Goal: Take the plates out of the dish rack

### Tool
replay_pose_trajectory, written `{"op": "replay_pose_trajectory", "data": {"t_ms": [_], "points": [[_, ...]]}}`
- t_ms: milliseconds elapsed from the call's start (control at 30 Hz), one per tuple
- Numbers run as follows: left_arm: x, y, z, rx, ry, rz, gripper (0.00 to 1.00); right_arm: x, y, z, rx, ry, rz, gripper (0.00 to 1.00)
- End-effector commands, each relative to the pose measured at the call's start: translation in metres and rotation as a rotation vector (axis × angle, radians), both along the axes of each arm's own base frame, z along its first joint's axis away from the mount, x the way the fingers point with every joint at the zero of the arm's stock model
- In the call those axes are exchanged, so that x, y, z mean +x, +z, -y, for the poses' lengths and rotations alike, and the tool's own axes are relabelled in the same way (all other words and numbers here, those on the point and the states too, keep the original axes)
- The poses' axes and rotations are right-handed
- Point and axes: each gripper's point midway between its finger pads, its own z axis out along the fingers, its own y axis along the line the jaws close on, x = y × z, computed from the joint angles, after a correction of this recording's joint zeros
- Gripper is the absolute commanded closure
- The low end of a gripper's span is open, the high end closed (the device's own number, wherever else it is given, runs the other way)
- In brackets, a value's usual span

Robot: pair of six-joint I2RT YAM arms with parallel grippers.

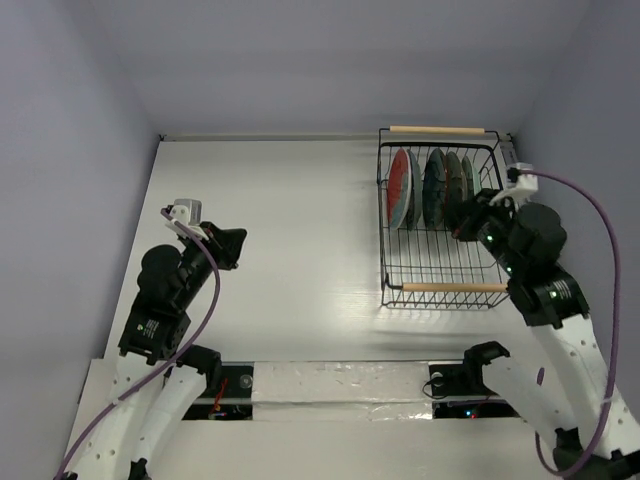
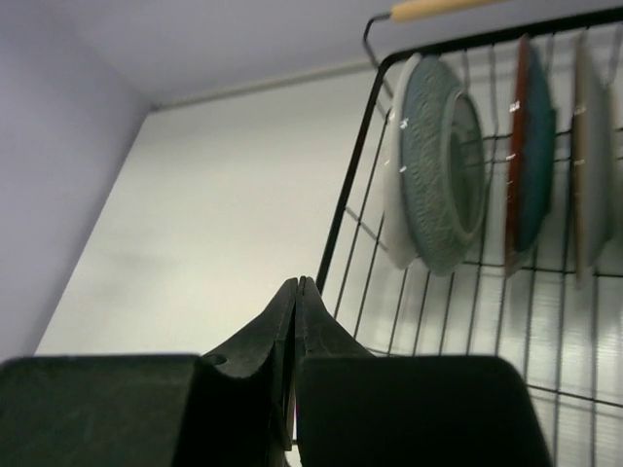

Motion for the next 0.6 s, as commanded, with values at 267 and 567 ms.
{"op": "replay_pose_trajectory", "data": {"t_ms": [267,567], "points": [[0.0,0.001,-0.003,-0.02,0.024,0.019,0.79,0.057,-0.049,-0.025,-0.169,-0.2,-0.171,0.84],[-0.003,0.004,-0.005,-0.028,0.031,0.035,0.59,0.087,-0.07,-0.047,-0.214,-0.242,-0.227,0.53]]}}
